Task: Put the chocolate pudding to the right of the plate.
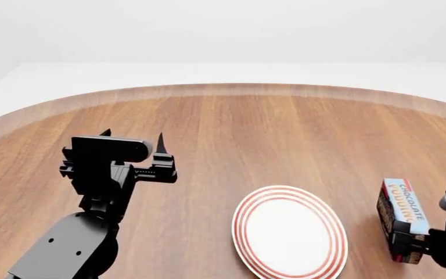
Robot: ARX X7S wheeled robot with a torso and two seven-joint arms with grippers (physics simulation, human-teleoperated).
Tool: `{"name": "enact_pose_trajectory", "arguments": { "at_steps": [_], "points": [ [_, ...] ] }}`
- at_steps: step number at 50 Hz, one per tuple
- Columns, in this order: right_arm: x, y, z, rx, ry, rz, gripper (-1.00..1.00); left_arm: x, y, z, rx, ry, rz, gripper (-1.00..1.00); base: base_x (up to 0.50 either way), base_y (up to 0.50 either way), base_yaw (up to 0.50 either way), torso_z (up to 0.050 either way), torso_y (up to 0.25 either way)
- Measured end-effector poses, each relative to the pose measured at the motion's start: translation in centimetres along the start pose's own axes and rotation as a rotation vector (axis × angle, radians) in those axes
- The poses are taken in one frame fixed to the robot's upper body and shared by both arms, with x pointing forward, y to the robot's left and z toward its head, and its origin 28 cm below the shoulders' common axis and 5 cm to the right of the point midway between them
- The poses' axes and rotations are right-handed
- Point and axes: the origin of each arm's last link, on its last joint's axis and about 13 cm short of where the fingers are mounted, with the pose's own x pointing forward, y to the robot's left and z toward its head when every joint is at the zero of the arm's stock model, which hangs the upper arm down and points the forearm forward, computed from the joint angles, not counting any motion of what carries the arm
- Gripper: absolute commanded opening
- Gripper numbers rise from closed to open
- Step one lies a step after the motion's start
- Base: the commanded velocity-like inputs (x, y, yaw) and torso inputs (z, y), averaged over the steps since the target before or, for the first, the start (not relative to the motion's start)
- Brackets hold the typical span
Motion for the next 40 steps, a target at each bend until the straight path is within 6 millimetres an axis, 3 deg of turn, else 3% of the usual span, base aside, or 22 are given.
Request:
{"name": "enact_pose_trajectory", "arguments": {
  "at_steps": [6, 7, 28, 40],
  "points": [
    [0.1, -0.1, -0.1, 0.005, 0.005, -0.005, -1.00, 0.0, 0.0, 0.0, 0.000, 0.000, 0.000, 1.00, 0.00, 0.00, 0.00, 0.000, 0.000],
    [0.1, -0.1, -0.1, 0.005, 0.005, -0.006, 1.00, 0.0, 0.0, 0.0, 0.000, 0.000, 0.000, 1.00, 0.00, 0.00, 0.00, 0.000, 0.000],
    [-0.3, -0.1, 0.7, -0.006, -0.049, -0.011, 1.00, 0.0, 0.0, 0.0, 0.002, 0.000, -0.001, 1.00, 0.00, 0.00, 0.00, 0.000, 0.000],
    [-3.2, -0.2, 2.9, 0.029, -0.211, 0.012, 1.00, 0.0, 0.0, 0.0, 0.004, -0.001, -0.003, 1.00, 0.00, 0.00, 0.00, 0.000, 0.000]
  ]
}}
